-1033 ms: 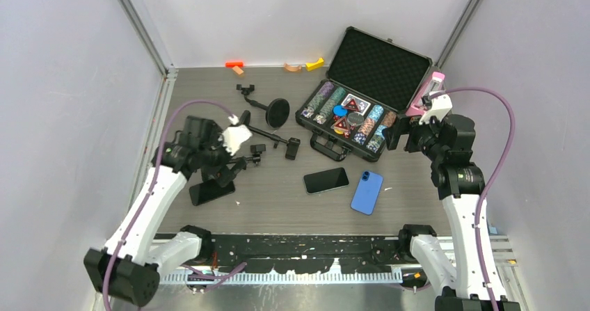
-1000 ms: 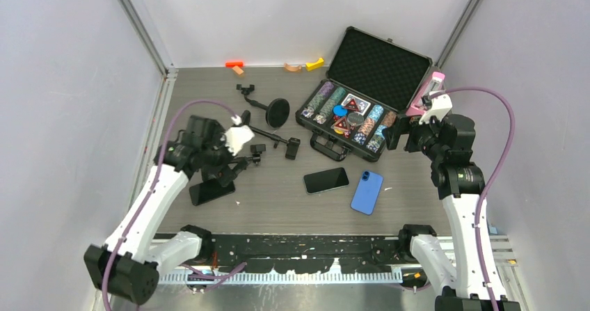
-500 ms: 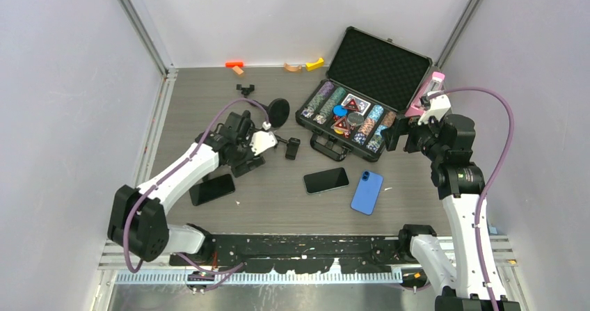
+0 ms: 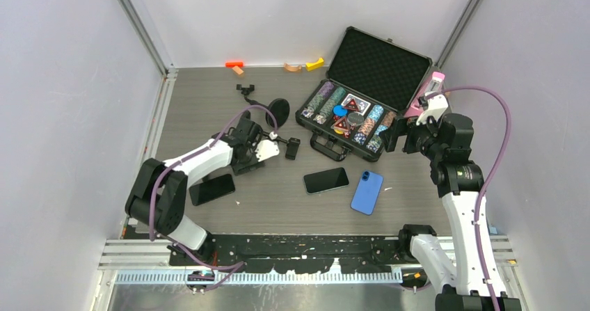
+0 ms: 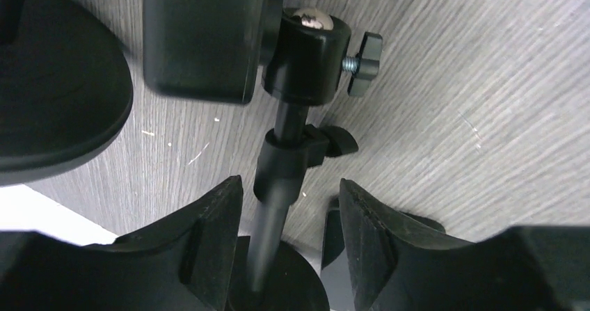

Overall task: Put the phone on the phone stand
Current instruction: Adjust the phone stand at the center of the board.

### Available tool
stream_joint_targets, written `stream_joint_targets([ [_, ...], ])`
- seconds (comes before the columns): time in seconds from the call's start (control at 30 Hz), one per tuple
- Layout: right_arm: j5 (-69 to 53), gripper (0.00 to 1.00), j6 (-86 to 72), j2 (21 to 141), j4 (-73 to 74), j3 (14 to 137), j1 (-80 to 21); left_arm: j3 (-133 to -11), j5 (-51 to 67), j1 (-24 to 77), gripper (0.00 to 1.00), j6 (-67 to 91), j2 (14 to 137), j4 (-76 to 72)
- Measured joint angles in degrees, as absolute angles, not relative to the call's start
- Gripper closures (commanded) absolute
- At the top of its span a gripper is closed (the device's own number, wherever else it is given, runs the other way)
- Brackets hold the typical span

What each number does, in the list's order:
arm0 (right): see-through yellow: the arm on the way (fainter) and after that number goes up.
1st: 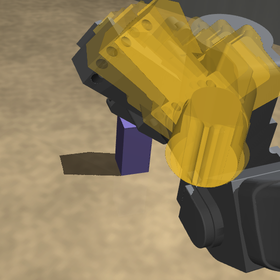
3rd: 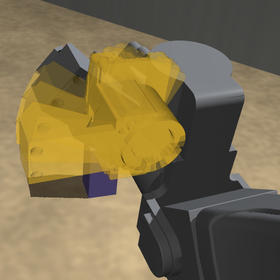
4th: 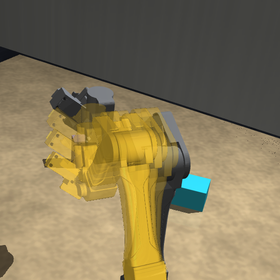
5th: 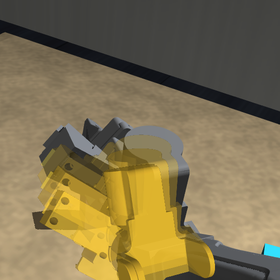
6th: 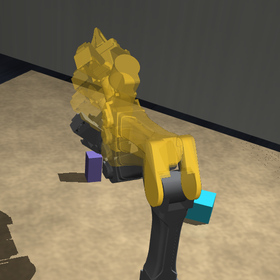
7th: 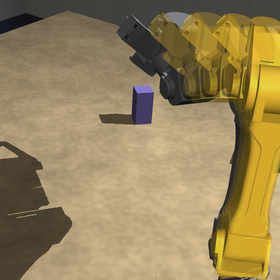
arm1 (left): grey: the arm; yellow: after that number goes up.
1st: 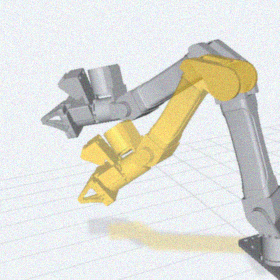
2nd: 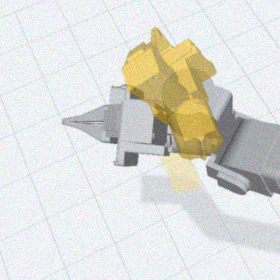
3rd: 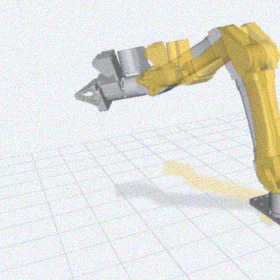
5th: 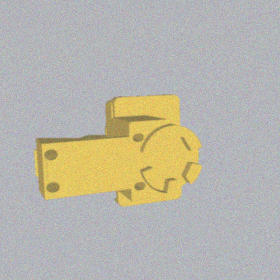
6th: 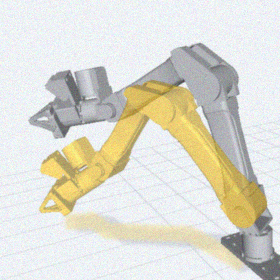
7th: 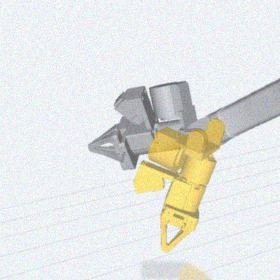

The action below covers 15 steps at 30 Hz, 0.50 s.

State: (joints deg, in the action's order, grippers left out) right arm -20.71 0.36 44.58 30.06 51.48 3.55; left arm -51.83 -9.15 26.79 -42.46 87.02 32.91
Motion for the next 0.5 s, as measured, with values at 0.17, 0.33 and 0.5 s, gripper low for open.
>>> stream_joint_targets([
  [0.17, -20.99, 0.0, 0.36, 45.06, 30.5, 51.48, 3.55, -50.5, -10.48, 26.79, 0.59, -42.76, 89.8, 28.95],
  [0.33, -21.39, 0.0, 0.36, 45.06, 30.52, 51.48, 3.55, -49.32, -12.38, 26.79, 0.81, -44.38, 91.15, 25.8],
  [0.5, -21.71, 0.0, 0.36, 45.06, 30.52, 51.48, 3.55, -48.93, -12.88, 26.79, 0.94, -44.36, 90.32, 24.47],
])
